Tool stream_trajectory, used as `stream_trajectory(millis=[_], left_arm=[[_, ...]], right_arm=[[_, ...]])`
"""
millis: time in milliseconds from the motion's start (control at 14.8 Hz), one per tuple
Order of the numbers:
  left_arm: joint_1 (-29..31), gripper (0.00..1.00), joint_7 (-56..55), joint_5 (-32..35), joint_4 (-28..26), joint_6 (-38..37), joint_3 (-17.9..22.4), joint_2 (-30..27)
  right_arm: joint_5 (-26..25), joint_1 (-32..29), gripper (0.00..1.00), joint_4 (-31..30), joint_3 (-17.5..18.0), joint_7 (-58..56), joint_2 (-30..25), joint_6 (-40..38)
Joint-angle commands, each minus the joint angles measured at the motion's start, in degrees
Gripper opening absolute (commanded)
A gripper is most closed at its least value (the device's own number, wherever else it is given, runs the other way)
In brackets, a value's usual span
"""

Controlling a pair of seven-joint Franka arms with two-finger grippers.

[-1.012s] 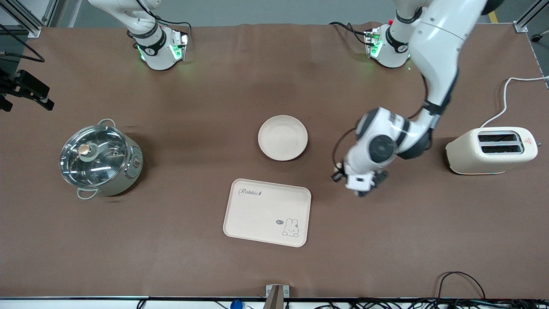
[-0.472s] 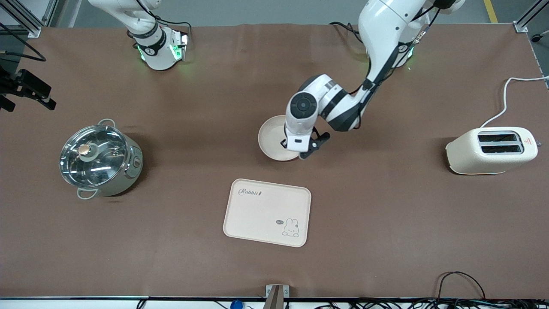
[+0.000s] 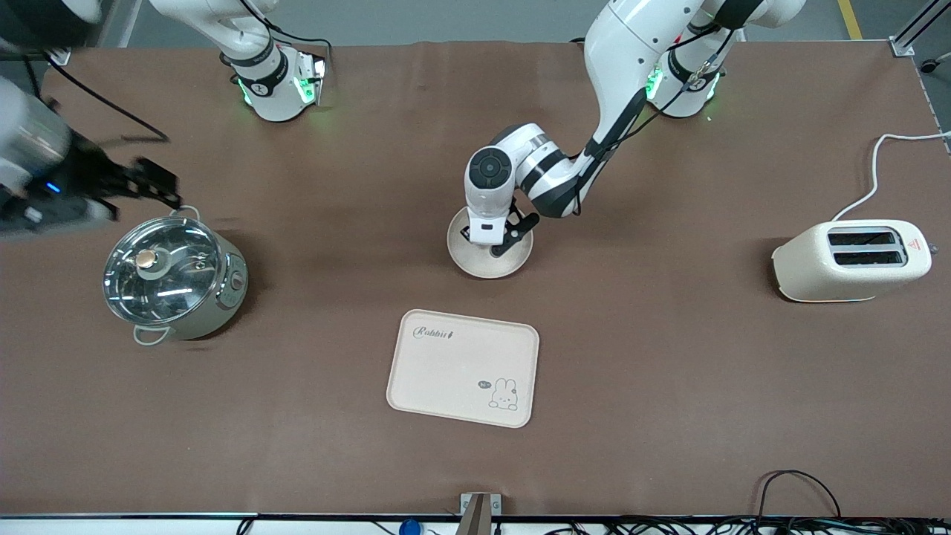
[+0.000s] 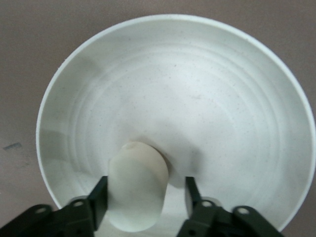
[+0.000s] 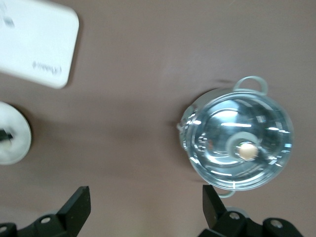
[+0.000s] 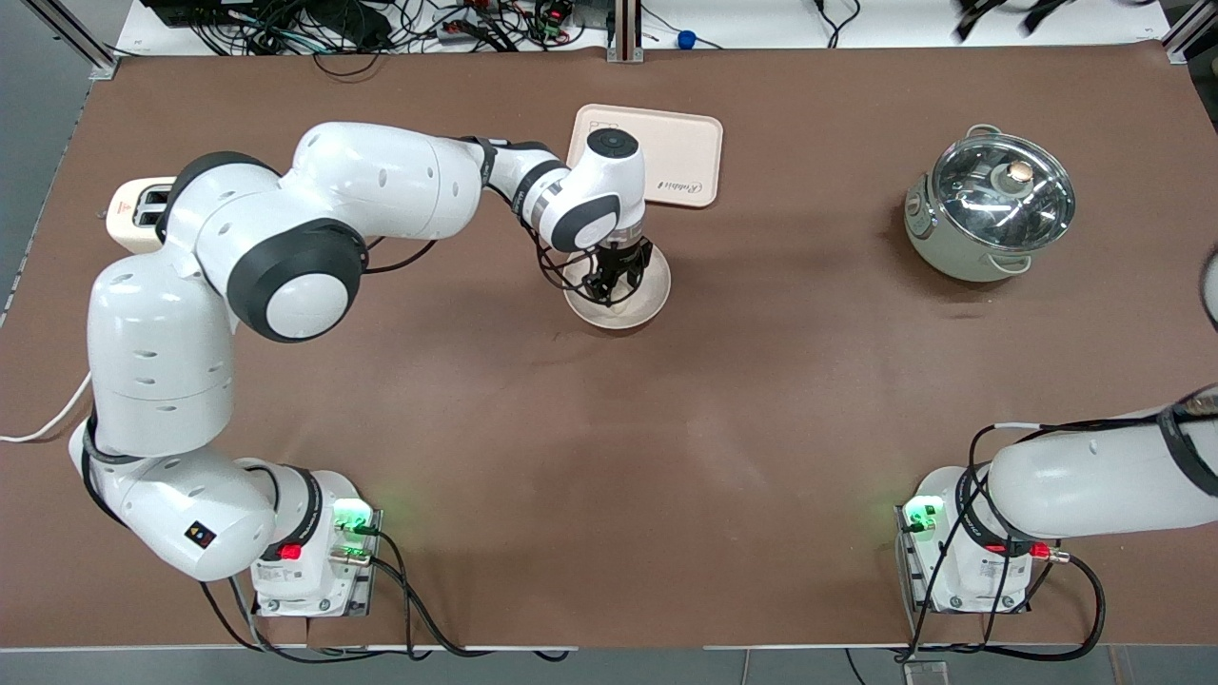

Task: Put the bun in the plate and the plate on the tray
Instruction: 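Withdraw the left gripper while the right gripper reaches the plate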

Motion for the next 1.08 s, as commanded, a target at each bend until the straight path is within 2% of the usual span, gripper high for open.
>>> stream_trajectory(millis=[0, 67, 135, 202, 405, 540, 742, 877, 1012], left_arm=[[0.5, 1.00, -0.9, 0.0, 0.6, -0.8, 0.9, -2.5], [0.9, 1.00, -0.8, 0.0, 0.6, -1.5, 1.3, -4.3], [1.5, 1.00, -0.7, 0.1, 1.2, -2.9, 2.2, -6.3], [2.2, 1.00, -0.7, 0.2, 2.5, -4.6, 2.9, -8.0], [7.8, 1.00, 0.6, 5.4, 11.5, -13.6, 3.2, -9.4], [11.9, 1.00, 5.0, 8.3, 16.5, -18.6, 3.2, -9.7], [18.9, 1.00, 17.1, 8.3, 17.8, -19.7, 3.2, -12.8], [22.8, 1.00, 27.1, 8.3, 18.1, -23.3, 3.1, -14.5], [26.5, 1.00, 35.1, 8.3, 18.1, -24.3, 3.1, -16.7]], right_arm=[[1.7, 0.4, 1.00, -0.8, -0.2, -1.7, 1.5, -2.1], [5.9, 1.0, 1.00, -2.1, -0.3, -1.1, 3.0, -1.4], [10.9, 1.2, 1.00, -4.1, -0.4, 0.6, 4.1, 1.2], [13.7, 1.4, 1.00, -7.3, -0.4, 3.9, 4.8, 5.7], [20.5, 7.3, 1.00, -18.8, -0.3, 8.6, 6.7, 21.5], [29.2, 12.6, 1.00, -24.1, -0.3, 9.9, 9.6, 32.1], [34.0, 18.6, 1.00, -25.6, -0.3, 10.5, 14.6, 38.8], [35.7, 22.7, 1.00, -27.6, -0.3, 11.1, 17.4, 46.5], [40.2, 26.4, 1.00, -28.5, -0.3, 11.1, 20.3, 52.2]])
